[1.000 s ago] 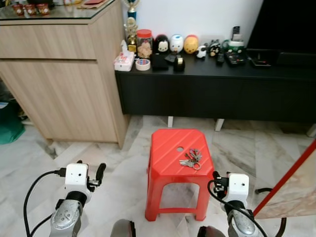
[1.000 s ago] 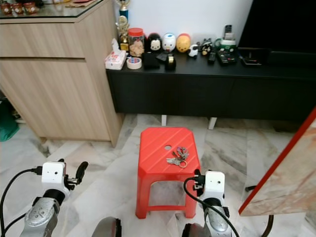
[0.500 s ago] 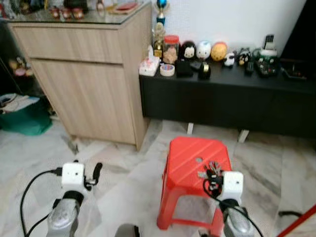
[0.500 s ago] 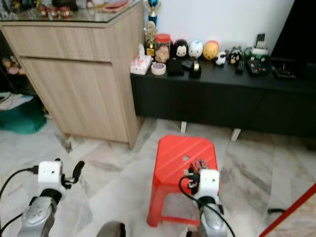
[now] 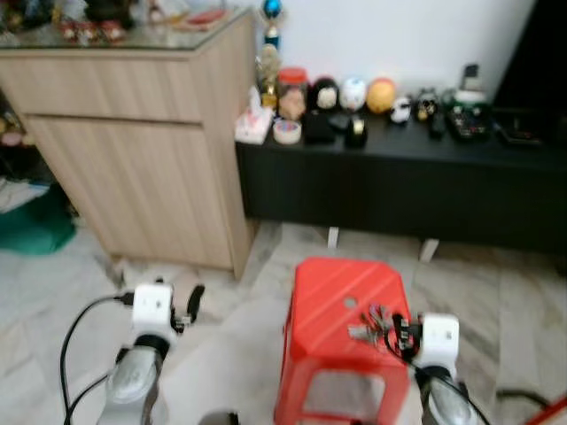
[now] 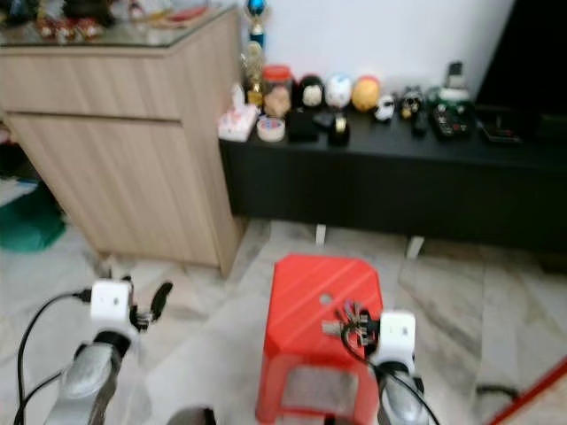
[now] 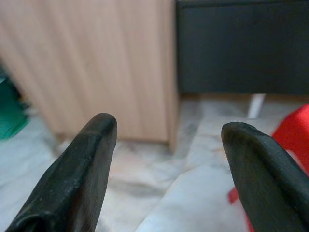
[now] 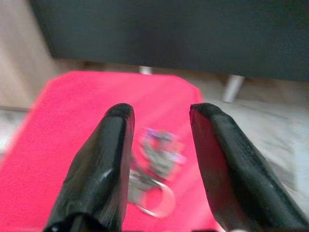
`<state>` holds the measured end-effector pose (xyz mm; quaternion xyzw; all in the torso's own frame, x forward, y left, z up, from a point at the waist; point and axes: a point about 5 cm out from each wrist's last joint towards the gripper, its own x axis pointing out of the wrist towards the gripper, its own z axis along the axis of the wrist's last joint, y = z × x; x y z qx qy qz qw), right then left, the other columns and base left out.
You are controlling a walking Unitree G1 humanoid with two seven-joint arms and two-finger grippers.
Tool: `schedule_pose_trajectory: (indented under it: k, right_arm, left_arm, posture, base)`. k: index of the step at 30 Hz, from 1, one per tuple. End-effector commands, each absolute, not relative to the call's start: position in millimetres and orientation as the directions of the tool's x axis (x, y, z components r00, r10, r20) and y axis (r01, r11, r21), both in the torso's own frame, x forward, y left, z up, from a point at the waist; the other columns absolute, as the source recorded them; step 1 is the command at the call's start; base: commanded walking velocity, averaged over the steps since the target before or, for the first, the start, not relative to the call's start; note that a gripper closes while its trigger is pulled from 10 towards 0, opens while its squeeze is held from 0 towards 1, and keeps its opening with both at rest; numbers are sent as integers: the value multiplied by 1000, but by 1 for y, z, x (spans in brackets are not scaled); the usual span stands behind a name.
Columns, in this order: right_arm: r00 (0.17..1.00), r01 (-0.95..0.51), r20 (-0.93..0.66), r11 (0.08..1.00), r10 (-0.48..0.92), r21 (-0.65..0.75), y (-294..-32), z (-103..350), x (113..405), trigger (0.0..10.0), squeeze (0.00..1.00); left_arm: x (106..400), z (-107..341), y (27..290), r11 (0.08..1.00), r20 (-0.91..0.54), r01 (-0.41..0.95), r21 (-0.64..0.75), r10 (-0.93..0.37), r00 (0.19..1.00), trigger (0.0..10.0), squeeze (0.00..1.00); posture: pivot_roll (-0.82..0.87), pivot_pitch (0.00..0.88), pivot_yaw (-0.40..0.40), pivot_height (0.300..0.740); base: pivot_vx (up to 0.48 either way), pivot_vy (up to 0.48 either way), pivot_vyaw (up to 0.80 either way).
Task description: Hang keys on a hook
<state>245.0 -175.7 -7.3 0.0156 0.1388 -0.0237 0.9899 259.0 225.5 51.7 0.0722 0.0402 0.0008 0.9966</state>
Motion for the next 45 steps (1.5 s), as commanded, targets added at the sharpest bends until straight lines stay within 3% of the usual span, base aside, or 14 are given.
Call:
schedule_pose_trajectory:
  k: [1, 20, 40, 45]
  right_arm:
    - [962, 42, -273, 999, -33, 29, -174, -6, 247, 10000, 0]
    - [955, 11, -297, 1000, -2, 29, -173, -8, 246, 10000, 0]
    - [879, -31, -477, 999, 31, 8, -182, -32, 232, 10000, 0]
    - [864, 22, -502, 999, -33, -28, -188, -35, 231, 10000, 0]
  left_arm:
    - [259, 52, 228, 990, -79, -5, 142, 17, 997, 10000, 0]
    - [260, 51, 226, 990, -79, -5, 139, 16, 997, 10000, 0]
    - [261, 46, 223, 992, -99, 9, 123, 3, 995, 10000, 0]
    - [260, 43, 222, 993, -111, 15, 121, -2, 994, 10000, 0]
  posture:
    - [67, 0, -22, 620]
    - [64, 0, -27, 620]
    - [50, 0, -44, 620]
    - [45, 0, -45, 610]
  base:
    - [292, 0, 0]
    - [292, 0, 126]
    - [0, 0, 0]
    - [0, 0, 0]
